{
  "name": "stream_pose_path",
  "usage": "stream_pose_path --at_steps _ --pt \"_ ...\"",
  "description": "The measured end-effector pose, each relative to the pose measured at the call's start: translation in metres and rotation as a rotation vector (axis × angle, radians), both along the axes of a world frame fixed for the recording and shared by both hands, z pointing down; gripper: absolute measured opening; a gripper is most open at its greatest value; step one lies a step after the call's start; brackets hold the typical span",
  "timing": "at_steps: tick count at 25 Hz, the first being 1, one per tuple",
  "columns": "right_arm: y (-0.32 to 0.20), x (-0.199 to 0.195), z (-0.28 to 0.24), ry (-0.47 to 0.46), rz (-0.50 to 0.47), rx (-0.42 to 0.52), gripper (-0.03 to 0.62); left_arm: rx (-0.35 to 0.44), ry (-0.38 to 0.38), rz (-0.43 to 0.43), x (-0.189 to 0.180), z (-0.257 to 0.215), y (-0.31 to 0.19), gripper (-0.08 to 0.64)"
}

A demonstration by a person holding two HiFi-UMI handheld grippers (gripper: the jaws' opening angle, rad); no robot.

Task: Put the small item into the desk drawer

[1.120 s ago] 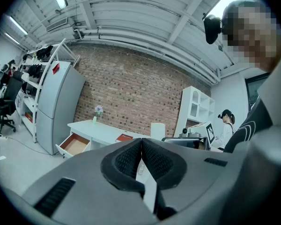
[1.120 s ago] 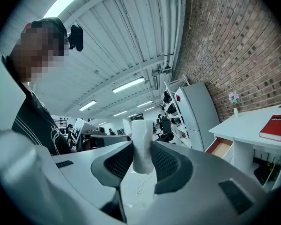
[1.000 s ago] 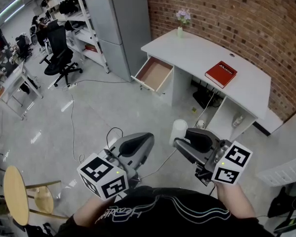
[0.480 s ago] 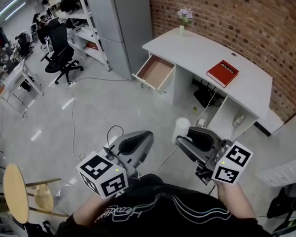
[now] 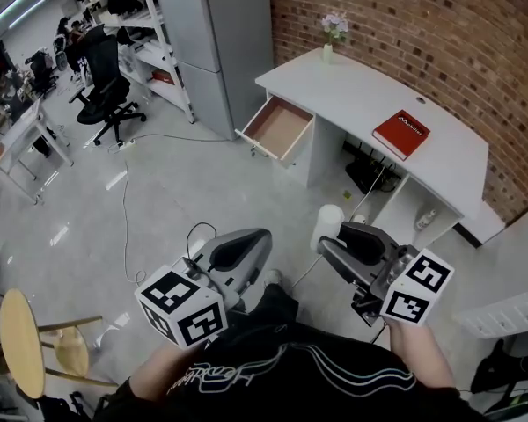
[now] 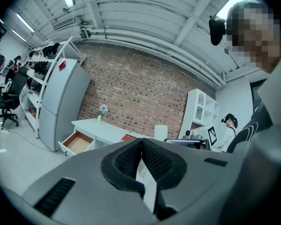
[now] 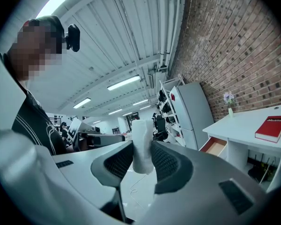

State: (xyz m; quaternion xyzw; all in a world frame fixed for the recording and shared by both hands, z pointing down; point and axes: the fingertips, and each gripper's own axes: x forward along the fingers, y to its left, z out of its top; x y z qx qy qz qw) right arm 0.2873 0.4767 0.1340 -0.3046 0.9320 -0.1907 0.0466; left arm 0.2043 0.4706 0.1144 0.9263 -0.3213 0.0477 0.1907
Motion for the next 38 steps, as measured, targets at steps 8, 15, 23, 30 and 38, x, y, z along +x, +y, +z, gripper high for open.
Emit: stream_pose_path --at_steps 8,15,23,30,38 --pt "-0.059 -0.007 0.024 0.01 0.014 -0.019 0.133 -0.021 0.013 -0.019 -0.016 0.028 -0.058 0.021" --pt "-0.155 -0.028 0.047 0.017 -0.008 -0.077 0.133 -0.07 0.006 -0.041 -0.036 0.053 -0.153 0.021" --pt "-0.324 -0.059 0.08 0.057 -0.011 -0.166 0.133 -0.143 0.022 -0.068 -0.076 0.091 -0.329 0.021" --pt "-0.46 -0.074 0.116 0.103 0.007 -0.231 0.133 -0.203 0.03 -0.063 -0.089 0.126 -0.466 0.021" --pt "-0.558 -0.072 0.159 0.109 0.033 -0.273 0.133 -0.273 0.03 -0.054 -0.091 0.185 -0.557 0.021"
